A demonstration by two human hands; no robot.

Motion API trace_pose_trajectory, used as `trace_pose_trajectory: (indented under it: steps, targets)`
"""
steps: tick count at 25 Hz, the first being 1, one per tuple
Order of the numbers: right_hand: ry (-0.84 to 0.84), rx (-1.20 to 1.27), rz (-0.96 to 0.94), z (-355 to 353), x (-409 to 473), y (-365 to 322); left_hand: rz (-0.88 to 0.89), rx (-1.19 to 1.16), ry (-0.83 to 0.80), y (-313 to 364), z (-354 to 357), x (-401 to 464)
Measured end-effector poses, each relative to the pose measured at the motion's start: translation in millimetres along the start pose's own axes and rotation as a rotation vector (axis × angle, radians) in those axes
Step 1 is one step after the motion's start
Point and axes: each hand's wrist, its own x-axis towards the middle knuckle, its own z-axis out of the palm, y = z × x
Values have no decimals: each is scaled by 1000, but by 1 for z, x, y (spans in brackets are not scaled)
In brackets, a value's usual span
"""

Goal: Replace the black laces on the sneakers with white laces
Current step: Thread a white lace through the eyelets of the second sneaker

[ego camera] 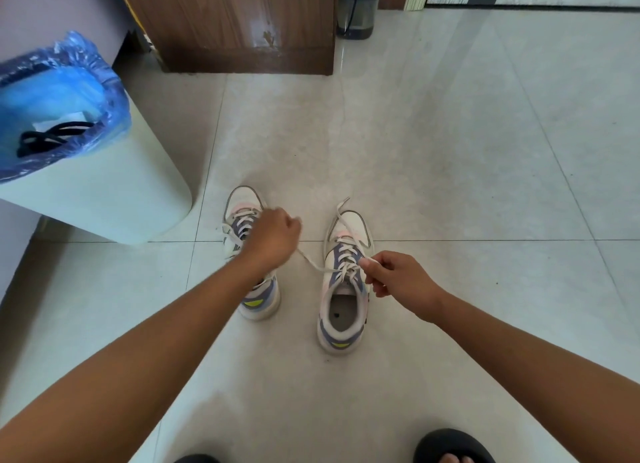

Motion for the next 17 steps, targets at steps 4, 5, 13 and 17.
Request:
trace_pose_trajectory:
  steps: [4, 5, 13, 17]
  targets:
    - [-62, 1, -27, 6, 0, -7, -111, 34, -393, 14, 39, -14]
    - [-65, 5, -28, 8, -1, -8, -127, 31, -392, 14, 45, -10]
    - [-37, 129, 64, 9, -3, -8, -414, -324, -453, 10, 56, -11]
    - [-38, 154, 99, 8, -2, -9, -308, -494, -460, 13, 59, -11]
